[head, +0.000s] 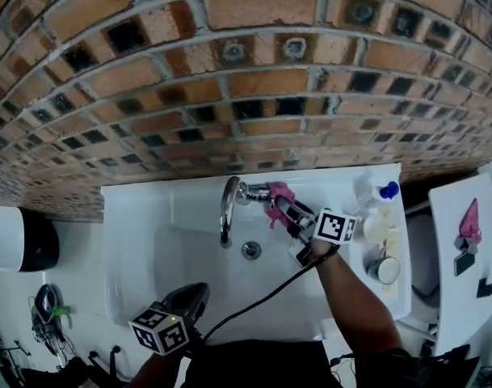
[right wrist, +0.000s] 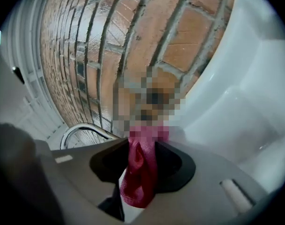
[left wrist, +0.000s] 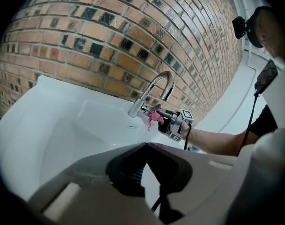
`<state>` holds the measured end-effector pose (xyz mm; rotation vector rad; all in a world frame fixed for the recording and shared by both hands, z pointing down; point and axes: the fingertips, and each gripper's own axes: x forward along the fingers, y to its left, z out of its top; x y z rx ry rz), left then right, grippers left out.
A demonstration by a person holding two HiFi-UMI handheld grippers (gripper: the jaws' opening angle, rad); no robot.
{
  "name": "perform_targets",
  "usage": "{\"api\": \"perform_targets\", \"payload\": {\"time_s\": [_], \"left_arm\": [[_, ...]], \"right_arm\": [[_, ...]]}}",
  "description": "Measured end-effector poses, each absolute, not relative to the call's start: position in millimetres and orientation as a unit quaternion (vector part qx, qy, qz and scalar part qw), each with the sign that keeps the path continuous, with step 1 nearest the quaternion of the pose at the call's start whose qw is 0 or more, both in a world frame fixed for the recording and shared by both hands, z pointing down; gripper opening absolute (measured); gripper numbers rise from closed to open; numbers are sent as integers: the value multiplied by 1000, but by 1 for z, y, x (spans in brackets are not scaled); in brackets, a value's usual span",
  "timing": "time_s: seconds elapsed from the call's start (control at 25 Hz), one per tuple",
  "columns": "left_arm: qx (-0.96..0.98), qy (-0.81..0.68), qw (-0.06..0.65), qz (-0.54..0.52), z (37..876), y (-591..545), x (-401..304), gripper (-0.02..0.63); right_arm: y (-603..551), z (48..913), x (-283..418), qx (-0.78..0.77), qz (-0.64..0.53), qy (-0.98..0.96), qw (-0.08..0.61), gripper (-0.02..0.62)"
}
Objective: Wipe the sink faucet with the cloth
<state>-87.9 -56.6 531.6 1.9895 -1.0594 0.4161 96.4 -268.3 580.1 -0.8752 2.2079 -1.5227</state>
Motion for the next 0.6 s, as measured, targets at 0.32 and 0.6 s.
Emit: {"api": "perform_targets", "payload": {"time_s": [0.32,0.6], "left_arm": [[797,-403,413,177,536,-62,-81,6],[801,-392,416,177,538,-61,-80,6]], "right_arm": [[-254,554,101,-305,-492,804,138,150],[-239,508,94,-295,-390,868,86,150]]}}
